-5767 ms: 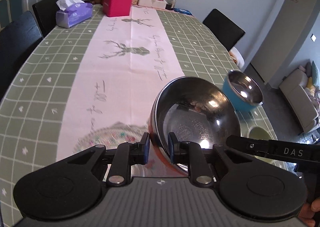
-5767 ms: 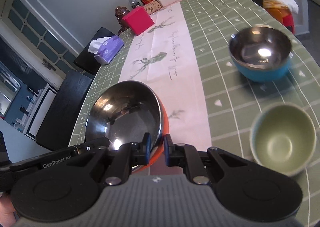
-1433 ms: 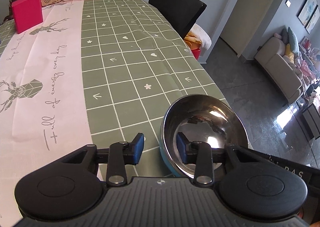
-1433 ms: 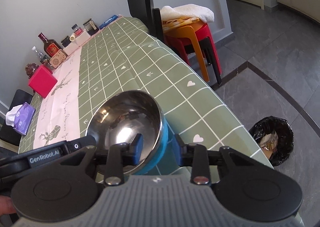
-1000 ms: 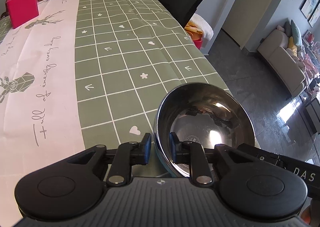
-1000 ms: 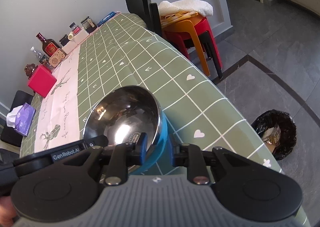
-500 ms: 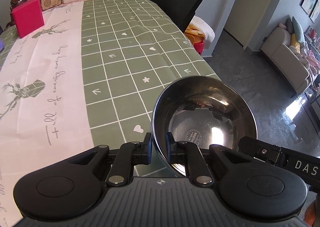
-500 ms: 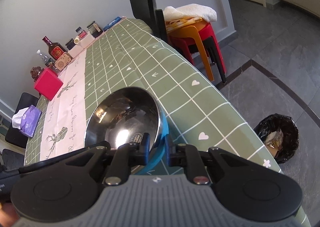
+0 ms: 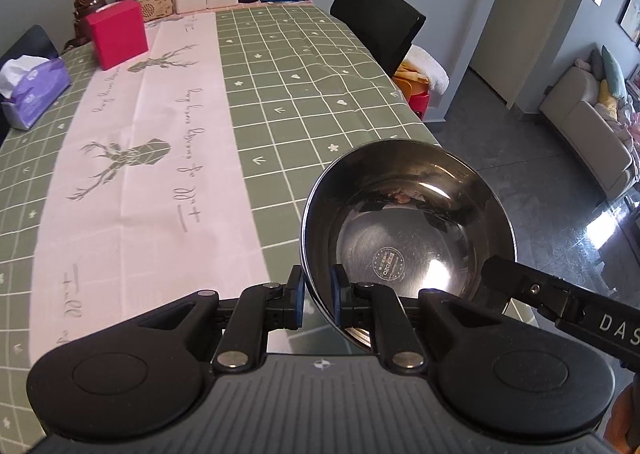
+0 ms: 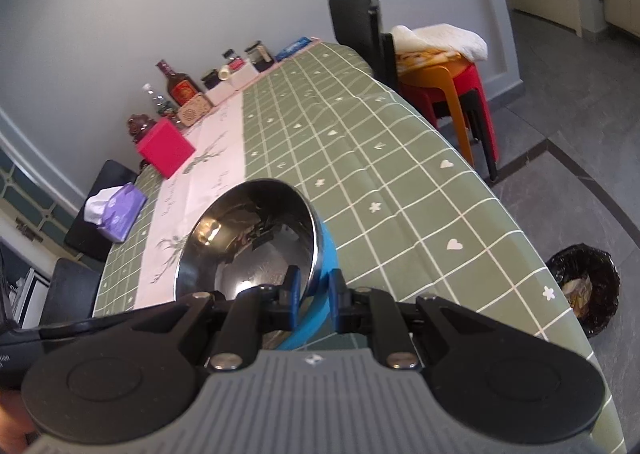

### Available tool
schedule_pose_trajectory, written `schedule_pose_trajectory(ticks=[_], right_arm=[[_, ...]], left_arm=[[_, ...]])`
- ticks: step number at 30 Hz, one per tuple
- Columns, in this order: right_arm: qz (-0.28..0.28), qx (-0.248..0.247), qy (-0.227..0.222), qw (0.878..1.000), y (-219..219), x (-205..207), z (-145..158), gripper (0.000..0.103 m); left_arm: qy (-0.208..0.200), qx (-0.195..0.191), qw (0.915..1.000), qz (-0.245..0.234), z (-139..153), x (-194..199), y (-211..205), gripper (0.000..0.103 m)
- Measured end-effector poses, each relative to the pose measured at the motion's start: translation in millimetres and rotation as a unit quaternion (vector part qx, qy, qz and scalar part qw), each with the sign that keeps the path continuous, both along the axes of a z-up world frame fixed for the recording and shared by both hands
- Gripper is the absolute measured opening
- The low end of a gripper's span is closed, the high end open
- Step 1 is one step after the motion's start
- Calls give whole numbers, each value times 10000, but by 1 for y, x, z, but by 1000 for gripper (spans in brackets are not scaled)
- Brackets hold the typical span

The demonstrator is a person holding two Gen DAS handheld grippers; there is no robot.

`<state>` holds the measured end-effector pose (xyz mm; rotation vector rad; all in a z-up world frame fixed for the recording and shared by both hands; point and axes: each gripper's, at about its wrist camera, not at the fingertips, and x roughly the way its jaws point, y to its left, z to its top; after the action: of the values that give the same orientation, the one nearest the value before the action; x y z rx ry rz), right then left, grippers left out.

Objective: Organize plates and bowls
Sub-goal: 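Lift and carry the blue bowl over the orange bowl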

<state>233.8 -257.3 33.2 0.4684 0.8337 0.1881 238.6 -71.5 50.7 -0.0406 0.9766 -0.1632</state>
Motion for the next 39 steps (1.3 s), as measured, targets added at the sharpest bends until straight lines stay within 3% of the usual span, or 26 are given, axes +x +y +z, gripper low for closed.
schedule_pose_trajectory(ticks=[11,20,27,39], right_arm=[[309,349,-380,9982,5,-70,24,14],[551,700,-517,9947,13,-127,12,14],[635,871,-306,9937,15,-131,-12,13],[620,744,-15,9953,10,-126,-29,12]], left_arm=[[286,-137,9994,-124,23,-61,26,16],[493,-144,9986,-100,25,-112,48,17],[1129,-279,9932,53,-2,-113,55,18],[1622,-433,9857,109,-25,-109,54,19]])
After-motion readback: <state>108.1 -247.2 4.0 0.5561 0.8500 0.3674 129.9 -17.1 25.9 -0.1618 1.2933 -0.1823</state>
